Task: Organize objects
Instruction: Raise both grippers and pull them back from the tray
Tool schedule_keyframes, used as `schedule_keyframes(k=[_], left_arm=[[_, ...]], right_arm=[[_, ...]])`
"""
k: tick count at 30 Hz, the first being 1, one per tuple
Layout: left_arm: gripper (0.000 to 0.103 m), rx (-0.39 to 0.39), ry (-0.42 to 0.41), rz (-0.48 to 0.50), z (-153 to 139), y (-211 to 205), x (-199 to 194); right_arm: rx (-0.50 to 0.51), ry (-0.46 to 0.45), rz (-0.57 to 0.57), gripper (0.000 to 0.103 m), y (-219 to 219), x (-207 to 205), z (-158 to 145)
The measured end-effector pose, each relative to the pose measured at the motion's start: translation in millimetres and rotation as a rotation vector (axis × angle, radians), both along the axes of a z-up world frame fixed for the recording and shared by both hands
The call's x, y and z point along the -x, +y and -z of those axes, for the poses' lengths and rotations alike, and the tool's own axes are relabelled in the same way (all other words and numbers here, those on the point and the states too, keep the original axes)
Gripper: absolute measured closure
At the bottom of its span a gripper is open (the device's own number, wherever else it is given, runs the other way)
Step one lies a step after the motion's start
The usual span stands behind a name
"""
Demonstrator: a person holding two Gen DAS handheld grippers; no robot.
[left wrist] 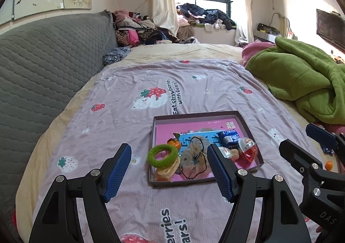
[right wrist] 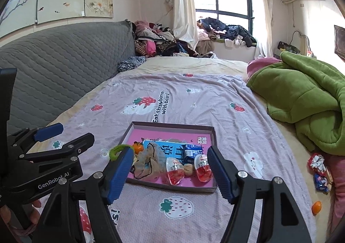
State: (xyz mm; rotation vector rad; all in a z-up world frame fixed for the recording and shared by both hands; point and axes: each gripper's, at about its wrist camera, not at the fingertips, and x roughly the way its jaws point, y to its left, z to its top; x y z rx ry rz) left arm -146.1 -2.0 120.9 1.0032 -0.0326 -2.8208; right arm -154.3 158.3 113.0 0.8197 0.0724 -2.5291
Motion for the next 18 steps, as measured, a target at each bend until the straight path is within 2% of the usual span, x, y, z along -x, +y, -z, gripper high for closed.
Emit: schedule_keyframes(k=[10, 18], left_arm=[[0.029, 0.02, 0.005, -0.009, 1.4, 8.2, -26.1], [0.029, 0.014, 0.009, 0.002, 3.9, 13.7, -44.2]], right_arm=[[0.003, 0.031, 0.002, 0.032, 12.7, -26.1, -9.8], [-0.01, 0.031, 0.005, 0.032, 20.0, -40.3, -6.1]])
